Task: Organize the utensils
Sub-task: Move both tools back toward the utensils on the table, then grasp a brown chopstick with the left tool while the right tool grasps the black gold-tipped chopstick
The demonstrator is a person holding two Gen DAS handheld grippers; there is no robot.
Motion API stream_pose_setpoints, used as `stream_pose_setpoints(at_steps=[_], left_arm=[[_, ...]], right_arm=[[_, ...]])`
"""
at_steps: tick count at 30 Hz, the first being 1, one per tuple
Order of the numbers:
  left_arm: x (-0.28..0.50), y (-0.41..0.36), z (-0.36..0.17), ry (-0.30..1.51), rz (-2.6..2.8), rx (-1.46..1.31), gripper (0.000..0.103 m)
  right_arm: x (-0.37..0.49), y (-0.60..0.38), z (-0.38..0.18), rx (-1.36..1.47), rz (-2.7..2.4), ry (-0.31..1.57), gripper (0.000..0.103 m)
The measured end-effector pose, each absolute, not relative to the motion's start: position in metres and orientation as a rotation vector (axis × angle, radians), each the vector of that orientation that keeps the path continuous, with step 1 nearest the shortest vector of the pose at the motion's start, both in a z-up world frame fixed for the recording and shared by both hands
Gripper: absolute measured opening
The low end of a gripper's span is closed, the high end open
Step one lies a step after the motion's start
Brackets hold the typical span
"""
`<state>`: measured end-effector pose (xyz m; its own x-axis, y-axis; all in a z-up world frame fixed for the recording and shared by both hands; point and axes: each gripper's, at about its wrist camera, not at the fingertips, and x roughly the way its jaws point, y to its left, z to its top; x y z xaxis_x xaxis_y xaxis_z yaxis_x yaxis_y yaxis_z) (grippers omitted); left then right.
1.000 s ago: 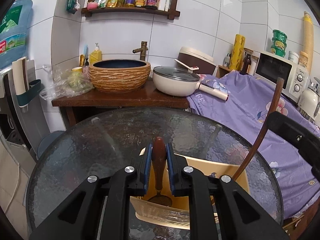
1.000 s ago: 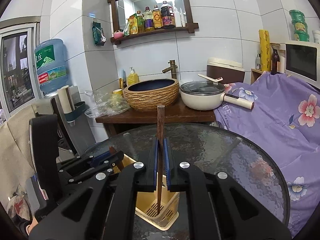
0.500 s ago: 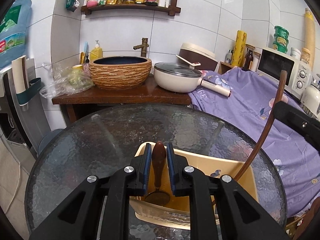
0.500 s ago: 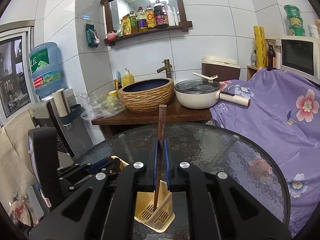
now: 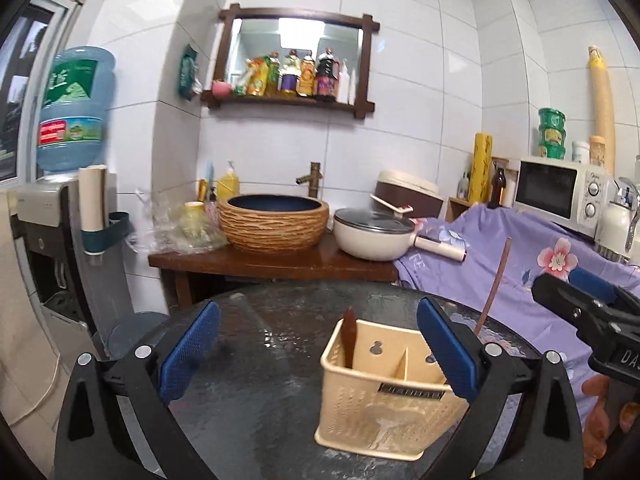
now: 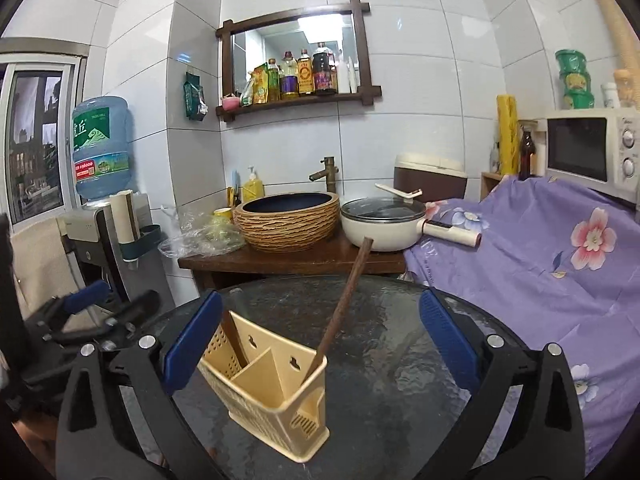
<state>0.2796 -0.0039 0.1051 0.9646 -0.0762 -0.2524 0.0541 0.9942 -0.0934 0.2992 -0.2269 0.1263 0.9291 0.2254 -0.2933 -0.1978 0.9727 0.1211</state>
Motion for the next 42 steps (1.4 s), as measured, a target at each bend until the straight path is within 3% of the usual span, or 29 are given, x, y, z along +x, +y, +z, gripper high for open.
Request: stream_pose_setpoints(at_steps=[12, 24, 27, 29, 33, 35, 38, 42], left_arm=[[0.22, 0.031, 0.05, 0.39, -0.01, -0.076, 0.097], [0.194, 0.045, -0.02, 0.648, 0.046, 0.017, 0.096], [0.195, 0.049, -0.029, 0.687, 0.036, 0.005, 0.091], [0.2, 0.051, -0.032, 0.712, 0.03, 0.006, 0.08], [0.209, 0.05, -0.038, 0.752, 0.013, -0.002, 0.064], [0.217, 0.049, -0.039, 0.773, 0.001, -0.011, 0.057], [0.229, 0.049, -0.041, 0.804, -0.025, -0.025, 0.05], [0.244, 0.057, -0.04, 0.838, -0.031, -0.065, 0.048]], right_arm=[[0.243, -0.24, 0.035, 0.272, 0.291, 0.595, 0.094], [0.204, -0.258, -0.025, 0.247, 0.09, 0.725, 0.092], [0.2, -0.254, -0.032, 0.161, 0.021, 0.749, 0.077], [0.203, -0.258, -0.035, 0.162, 0.014, 0.764, 0.065], [0.225, -0.259, -0.036, 0.14, -0.001, 0.812, 0.054], [0.242, -0.257, -0.037, 0.137, 0.009, 0.844, 0.04], [0.268, -0.259, -0.041, 0.205, 0.058, 0.916, 0.029], [0.289, -0.257, -0.042, 0.235, 0.062, 0.965, 0.025]])
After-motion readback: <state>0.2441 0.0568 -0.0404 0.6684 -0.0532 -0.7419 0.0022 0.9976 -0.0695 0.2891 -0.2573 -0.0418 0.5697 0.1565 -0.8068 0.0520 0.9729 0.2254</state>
